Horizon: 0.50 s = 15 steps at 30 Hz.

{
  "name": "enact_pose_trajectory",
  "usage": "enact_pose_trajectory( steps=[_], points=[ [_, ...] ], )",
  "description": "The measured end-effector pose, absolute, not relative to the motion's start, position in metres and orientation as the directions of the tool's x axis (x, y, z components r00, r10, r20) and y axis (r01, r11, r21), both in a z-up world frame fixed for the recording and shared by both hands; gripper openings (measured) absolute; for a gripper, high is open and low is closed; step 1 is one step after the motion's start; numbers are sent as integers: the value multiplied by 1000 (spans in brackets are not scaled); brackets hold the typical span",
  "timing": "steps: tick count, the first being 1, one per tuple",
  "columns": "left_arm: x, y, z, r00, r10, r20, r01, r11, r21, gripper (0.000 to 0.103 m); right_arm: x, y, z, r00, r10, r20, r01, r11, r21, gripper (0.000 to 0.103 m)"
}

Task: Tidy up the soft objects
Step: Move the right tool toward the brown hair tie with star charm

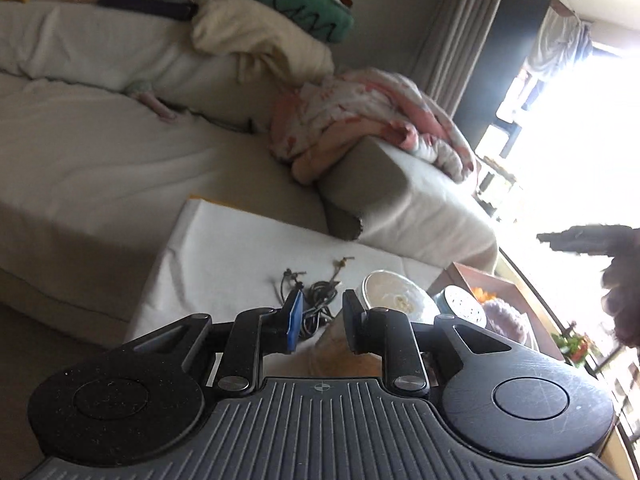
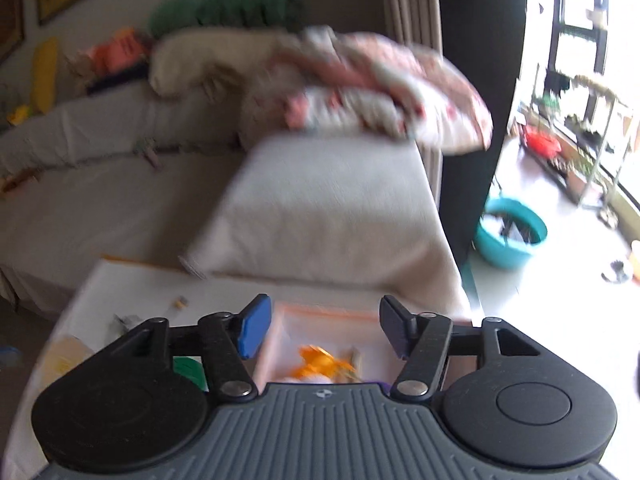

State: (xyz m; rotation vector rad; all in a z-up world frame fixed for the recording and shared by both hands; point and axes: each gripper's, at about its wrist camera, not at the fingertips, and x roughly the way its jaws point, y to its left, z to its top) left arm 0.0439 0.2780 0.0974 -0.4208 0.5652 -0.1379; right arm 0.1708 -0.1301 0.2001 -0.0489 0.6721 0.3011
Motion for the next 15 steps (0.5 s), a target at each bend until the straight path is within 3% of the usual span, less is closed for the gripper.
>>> enact_pose_trajectory(
  steps=[5, 15],
  points=[
    [61, 297, 93, 806, -274, -524, 0, 886, -463, 24, 134, -103, 220, 705, 423, -569, -468, 881, 73, 66],
    [66, 295, 76, 786, -309, -535, -20, 853, -522, 24, 110, -39, 145, 448, 498, -743, -602, 782, 162, 65]
  ],
)
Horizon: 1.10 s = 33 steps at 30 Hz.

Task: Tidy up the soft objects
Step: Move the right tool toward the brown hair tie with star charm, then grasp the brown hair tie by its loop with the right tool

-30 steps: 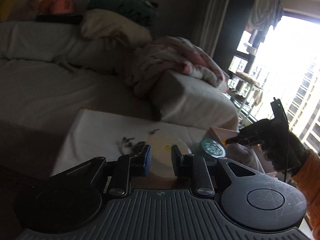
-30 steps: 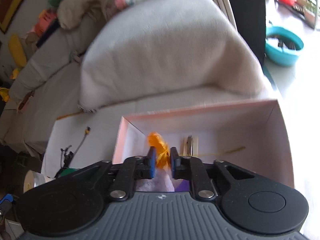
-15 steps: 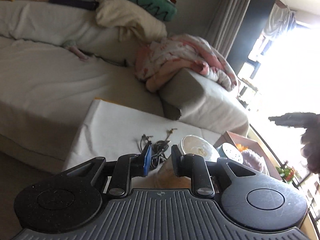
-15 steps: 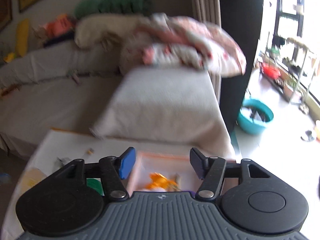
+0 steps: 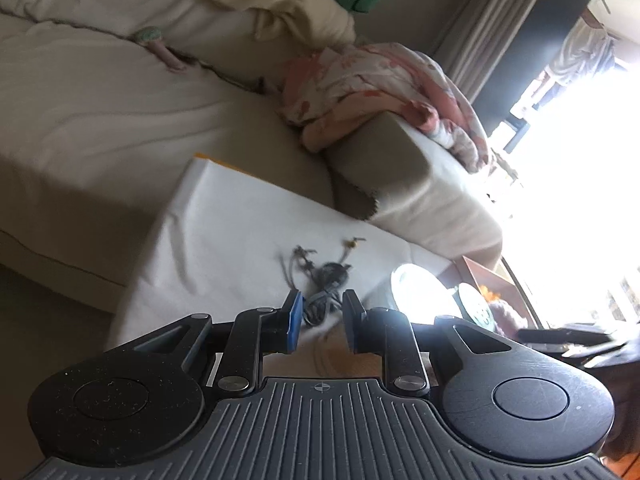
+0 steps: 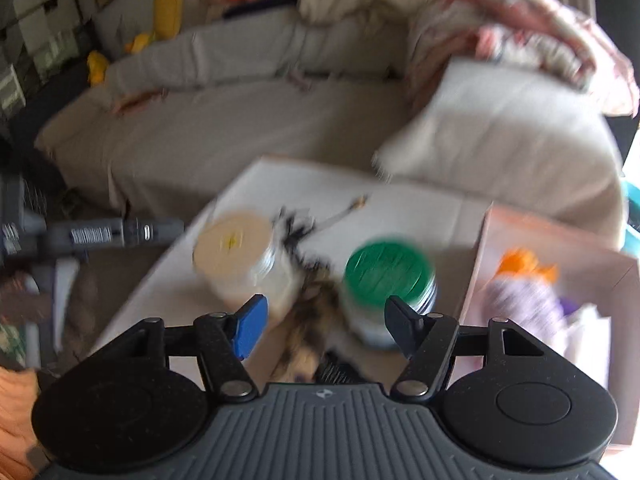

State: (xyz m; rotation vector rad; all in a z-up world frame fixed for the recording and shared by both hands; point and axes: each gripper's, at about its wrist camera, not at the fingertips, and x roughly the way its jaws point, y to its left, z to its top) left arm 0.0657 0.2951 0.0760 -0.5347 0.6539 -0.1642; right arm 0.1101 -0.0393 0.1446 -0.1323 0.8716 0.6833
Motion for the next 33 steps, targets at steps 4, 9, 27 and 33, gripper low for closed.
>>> enact_pose_trajectory(
  steps=[4, 9, 27, 33],
  points=[
    [55, 272, 77, 769, -345, -538, 45, 869, -494, 24, 98, -28, 109, 425, 451, -785, -631, 769, 100, 58],
    [39, 244, 80, 731, -393, -558, 150, 890, -430, 24, 81, -26, 88, 478, 392, -786, -675, 736, -44, 56],
    [45, 188, 75, 663, -452, -597, 235, 883, -406, 24, 33, -34, 99, 511, 506, -695, -762, 640, -95, 53],
    [40, 198, 69, 670, -435, -602, 205, 887, -413, 24, 39, 3, 112, 662, 434, -611, -745, 467, -476, 34]
  ],
)
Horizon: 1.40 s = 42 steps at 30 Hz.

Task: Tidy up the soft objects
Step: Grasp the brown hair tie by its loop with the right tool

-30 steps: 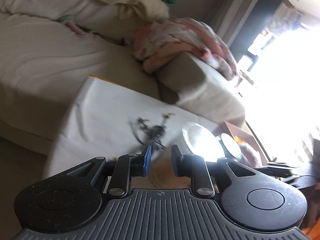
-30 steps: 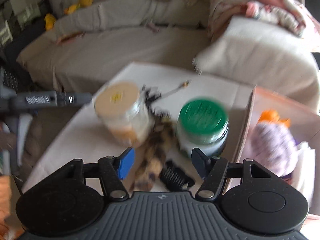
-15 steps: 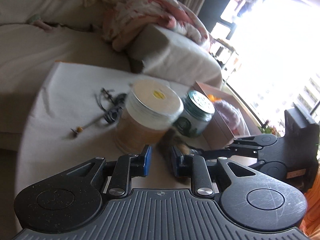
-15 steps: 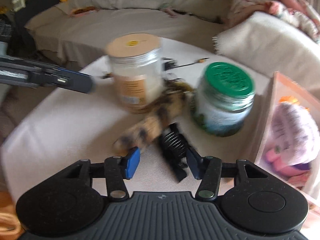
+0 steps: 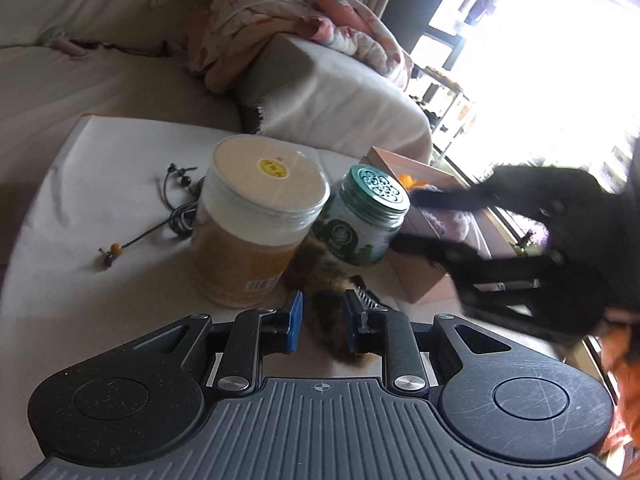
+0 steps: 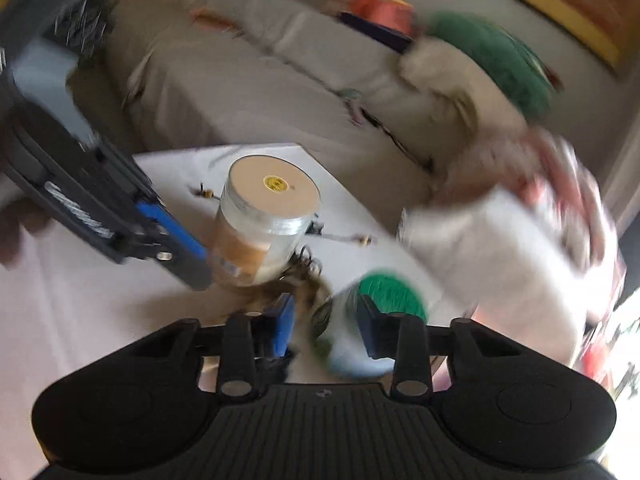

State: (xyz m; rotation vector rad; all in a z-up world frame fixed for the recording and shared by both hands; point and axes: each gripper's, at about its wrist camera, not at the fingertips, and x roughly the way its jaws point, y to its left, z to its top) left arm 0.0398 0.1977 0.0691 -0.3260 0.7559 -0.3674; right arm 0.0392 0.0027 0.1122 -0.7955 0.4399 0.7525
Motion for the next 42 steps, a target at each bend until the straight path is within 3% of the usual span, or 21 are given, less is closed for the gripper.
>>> enact_pose_trajectory(
  steps=[4, 10, 17, 19, 21, 29, 35, 42],
  points=[
    [30, 218, 66, 692, -417, -590, 166, 887, -432, 24, 66, 33, 116, 571, 448, -688, -821, 283, -497, 33],
    [13, 258, 52, 720, -376, -583, 69, 875, -479, 24, 110, 72, 100, 473, 342, -812, -881, 192, -432, 33],
    [6, 288, 48, 746, -341, -572, 1, 859, -511, 24, 126, 87, 67, 421, 244, -874, -905, 178, -386, 21],
    [8, 291, 49, 751, -340, -566, 0, 857, -515, 24, 127, 87, 68, 438, 232, -868, -895, 199, -399, 11],
    [10, 289, 50, 755, -345, -557, 8, 855, -519, 24, 129, 83, 76, 455, 218, -864, -880, 258, -398, 10],
    [20, 251, 70, 757, -404, -513, 123, 859, -496, 24, 105, 38, 154, 586, 326, -742, -789, 441, -428, 9],
    [28, 199, 85, 724, -464, -510, 234, 861, -451, 24, 93, -4, 207, 633, 466, -618, -745, 582, -325, 9],
    [48, 115, 86, 667, -512, -542, 381, 859, -342, 24, 80, -55, 204, 656, 493, -572, -702, 676, -224, 9]
  ],
)
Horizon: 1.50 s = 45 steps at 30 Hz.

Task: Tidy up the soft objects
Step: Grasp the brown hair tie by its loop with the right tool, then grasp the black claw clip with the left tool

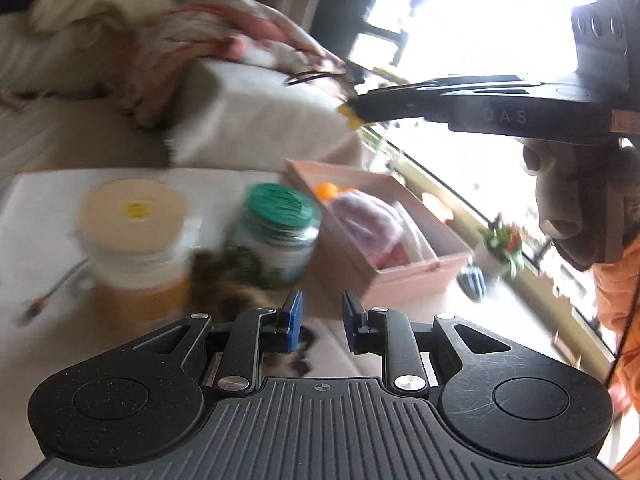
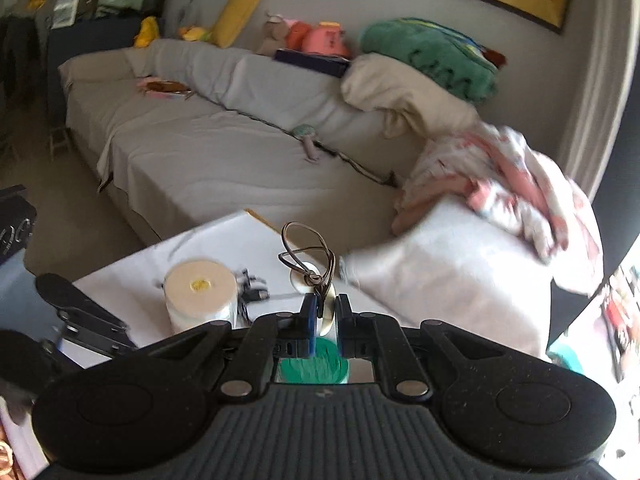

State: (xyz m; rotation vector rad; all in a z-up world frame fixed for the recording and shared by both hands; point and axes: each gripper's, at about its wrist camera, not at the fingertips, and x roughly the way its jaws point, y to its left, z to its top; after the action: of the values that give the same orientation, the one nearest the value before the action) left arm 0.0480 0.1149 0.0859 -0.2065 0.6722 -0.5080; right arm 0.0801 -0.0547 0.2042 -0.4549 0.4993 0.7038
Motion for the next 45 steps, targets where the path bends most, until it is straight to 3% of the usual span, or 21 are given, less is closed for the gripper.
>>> enact_pose_trajectory(
  steps=[3, 11, 14, 20, 26, 29, 37, 40, 43, 45],
  points=[
    [60, 90, 70, 636, -521, -569, 390, 854, -345, 24, 71, -76, 188, 663, 478, -576, -681, 705, -199, 9],
    [68, 100, 54, 689, -283, -667, 199, 959, -201, 24, 39, -121, 149, 701, 423, -574, -614, 768, -182, 9],
    [69, 109, 53, 682, -229, -694, 143, 973, -181, 24, 29, -127, 131, 654, 455, -605, -637, 762, -115, 9],
    [76, 109, 49, 660, -296, -691, 113, 948, -298, 24, 15, -129, 83, 578, 476, -663, -640, 769, -6, 9],
    [94, 93, 45, 677, -235, -697, 77, 965, -250, 25, 4, -140, 70, 602, 444, -663, -589, 808, 6, 9],
    [93, 88, 44, 667, -270, -695, 118, 959, -259, 25, -7, -143, 69, 620, 435, -653, -581, 814, -9, 9],
    [55, 57, 41, 640, -348, -685, 351, 926, -142, 25, -20, -149, 51, 659, 395, -640, -529, 848, -22, 9],
    [31, 50, 41, 611, -385, -692, 431, 894, -118, 35, -27, -147, 48, 680, 375, -630, -509, 860, -39, 10],
    [18, 51, 41, 634, -348, -690, 433, 900, -56, 36, -34, -145, 47, 689, 369, -624, -513, 856, -60, 10],
    [13, 59, 41, 650, -340, -680, 399, 914, -76, 36, -34, -143, 43, 695, 349, -629, -505, 859, -81, 19]
  ],
)
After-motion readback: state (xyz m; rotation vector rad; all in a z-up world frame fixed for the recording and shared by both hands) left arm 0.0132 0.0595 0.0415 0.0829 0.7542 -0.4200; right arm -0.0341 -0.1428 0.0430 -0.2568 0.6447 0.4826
